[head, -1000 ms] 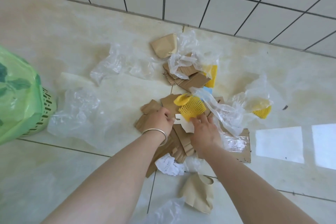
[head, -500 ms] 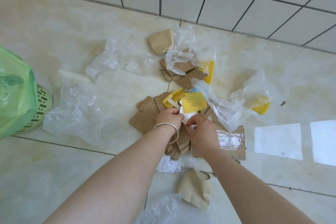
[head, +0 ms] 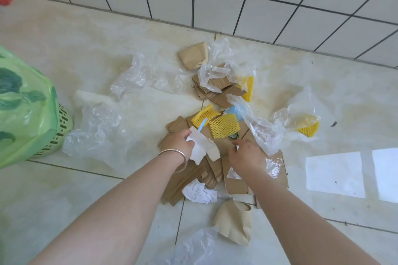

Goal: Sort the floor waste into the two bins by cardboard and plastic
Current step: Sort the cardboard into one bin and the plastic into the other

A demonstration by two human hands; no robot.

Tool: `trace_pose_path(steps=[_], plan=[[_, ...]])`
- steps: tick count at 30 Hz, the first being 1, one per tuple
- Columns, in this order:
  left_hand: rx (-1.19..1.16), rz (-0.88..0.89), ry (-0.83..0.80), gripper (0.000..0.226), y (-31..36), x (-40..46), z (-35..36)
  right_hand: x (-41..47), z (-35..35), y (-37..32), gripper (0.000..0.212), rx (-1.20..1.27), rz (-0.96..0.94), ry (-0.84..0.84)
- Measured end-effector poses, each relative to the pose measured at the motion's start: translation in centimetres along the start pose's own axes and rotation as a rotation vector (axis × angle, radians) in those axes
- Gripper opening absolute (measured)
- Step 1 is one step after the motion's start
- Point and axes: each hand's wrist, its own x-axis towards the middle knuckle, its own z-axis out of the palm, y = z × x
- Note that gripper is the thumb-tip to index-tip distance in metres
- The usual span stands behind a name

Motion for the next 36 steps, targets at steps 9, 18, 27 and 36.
trace_pose_path(steps=[9,18,27,36], plan=[[0.283,-0.048,-0.012,0.024,-4.1,-0.3,-2.8,-2.0,2.8,-1.0,0.03,-0.088,-0.4,-0.007],[0.421,0.065,0.087,0.033,-5.3,-1.1,-2.2,-5.7,6.4,-1.8,0.059,-0.467,-0.561,-0.137],[0.128,0.039,-0.152,0.037,-6.7,-1.6,-2.4,-5.6,6.7,-2.4,0.03,-0.356,-0.435,-0.123],[0.222,0.197,-0.108,0.039,-7.2,-2.2,0.0,-4.8,4.1,0.3,0.021,0.066,-0.143,-0.208]])
